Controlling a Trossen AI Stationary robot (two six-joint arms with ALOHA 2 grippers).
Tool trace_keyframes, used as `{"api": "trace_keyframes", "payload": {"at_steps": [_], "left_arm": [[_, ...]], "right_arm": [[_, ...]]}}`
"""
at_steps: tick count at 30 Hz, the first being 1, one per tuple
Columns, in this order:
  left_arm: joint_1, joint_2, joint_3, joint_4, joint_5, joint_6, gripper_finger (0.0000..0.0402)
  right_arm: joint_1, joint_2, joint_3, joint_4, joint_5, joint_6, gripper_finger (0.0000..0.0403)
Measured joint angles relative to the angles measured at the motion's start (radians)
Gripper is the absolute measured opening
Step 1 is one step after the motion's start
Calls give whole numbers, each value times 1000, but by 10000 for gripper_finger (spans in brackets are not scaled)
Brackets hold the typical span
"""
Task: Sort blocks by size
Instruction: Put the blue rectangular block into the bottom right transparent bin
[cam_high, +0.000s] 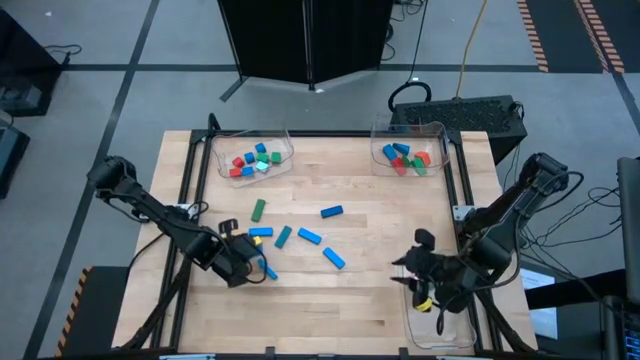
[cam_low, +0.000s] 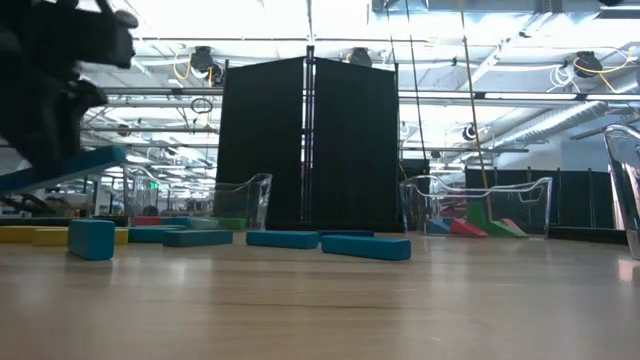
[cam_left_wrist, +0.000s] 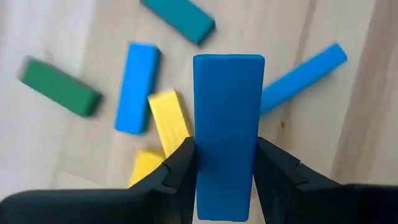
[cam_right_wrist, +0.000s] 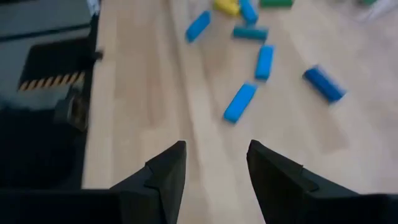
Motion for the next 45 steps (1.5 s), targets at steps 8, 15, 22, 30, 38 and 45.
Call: {"api": "trace_keyframes", "payload": {"at_steps": [8, 15, 22, 30, 38, 45], "left_arm": [[32, 0, 20, 41, -148, 89, 119], [83, 0, 20, 240, -287, 320, 121], [127, 0, 20, 406, -345, 512, 123], [159, 8, 20, 521, -449, 654, 124], [189, 97, 21, 687, -586, 870, 124], [210, 209, 21, 867, -653, 992, 124]], "right_arm": [[-104, 12, 0, 13, 19, 19, 164], [-213, 56, 0, 94, 19, -28, 164], [-299, 106, 0, 217, -38, -130, 164], [-363, 145, 0, 321, -69, -168, 164], [-455, 203, 0, 444, -121, -143, 164], [-540, 269, 0, 547, -144, -144, 164]]}}
